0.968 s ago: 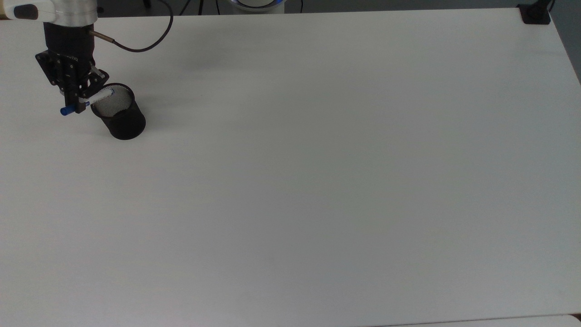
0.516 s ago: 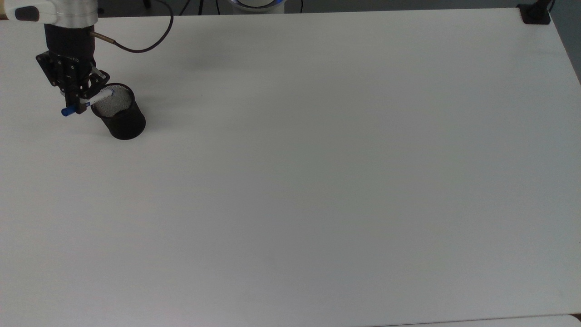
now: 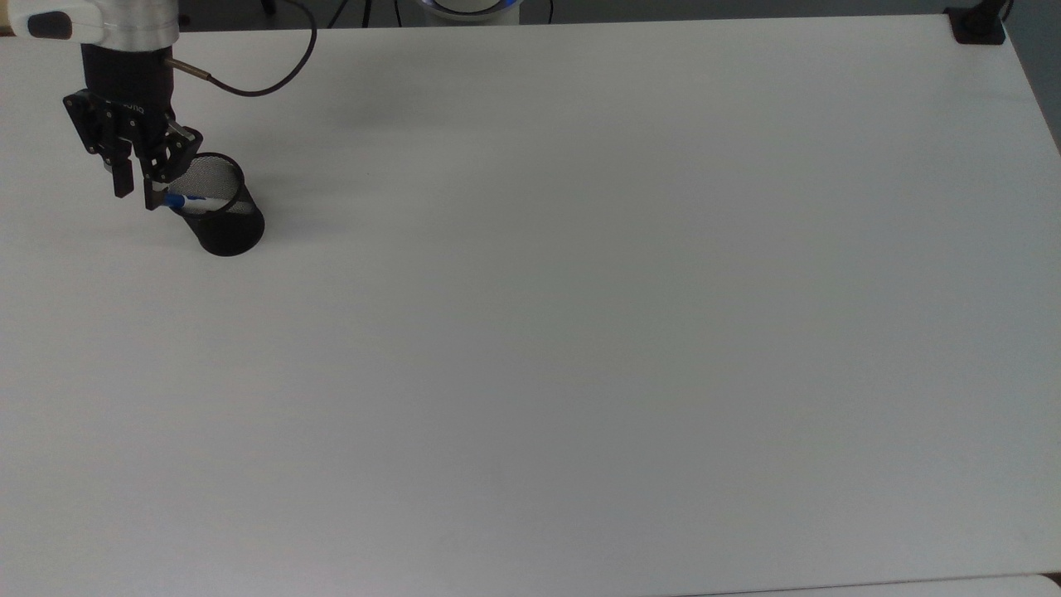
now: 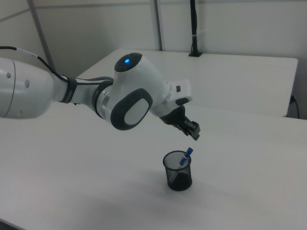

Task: Insert the marker

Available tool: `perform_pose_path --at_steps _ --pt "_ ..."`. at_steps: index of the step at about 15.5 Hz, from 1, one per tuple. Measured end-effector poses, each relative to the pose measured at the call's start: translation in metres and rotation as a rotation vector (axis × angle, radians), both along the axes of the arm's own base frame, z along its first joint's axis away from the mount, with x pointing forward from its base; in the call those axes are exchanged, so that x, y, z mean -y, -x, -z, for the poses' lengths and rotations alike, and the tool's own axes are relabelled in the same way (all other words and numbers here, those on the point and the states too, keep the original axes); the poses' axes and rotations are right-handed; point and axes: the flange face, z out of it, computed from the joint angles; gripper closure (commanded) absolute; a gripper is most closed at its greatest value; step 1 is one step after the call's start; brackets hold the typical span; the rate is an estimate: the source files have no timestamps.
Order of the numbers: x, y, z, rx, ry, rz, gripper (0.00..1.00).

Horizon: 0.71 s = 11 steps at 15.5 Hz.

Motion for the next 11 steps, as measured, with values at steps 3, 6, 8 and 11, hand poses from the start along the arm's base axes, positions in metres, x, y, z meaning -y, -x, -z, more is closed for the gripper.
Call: perform_pose_path --at_steps 3,6,8,11 --pt "0.000 0.000 0.000 -0.002 -0.001 0.000 0.00" --pt "-0.011 -0.002 0.000 -0.074 -0.043 0.004 0.00" --pt "-0.032 -0.009 -0.013 -0.151 -0.086 0.000 0.00" --pt "-0.079 -0.021 -0.051 -0.292 -0.142 -0.024 0.00"
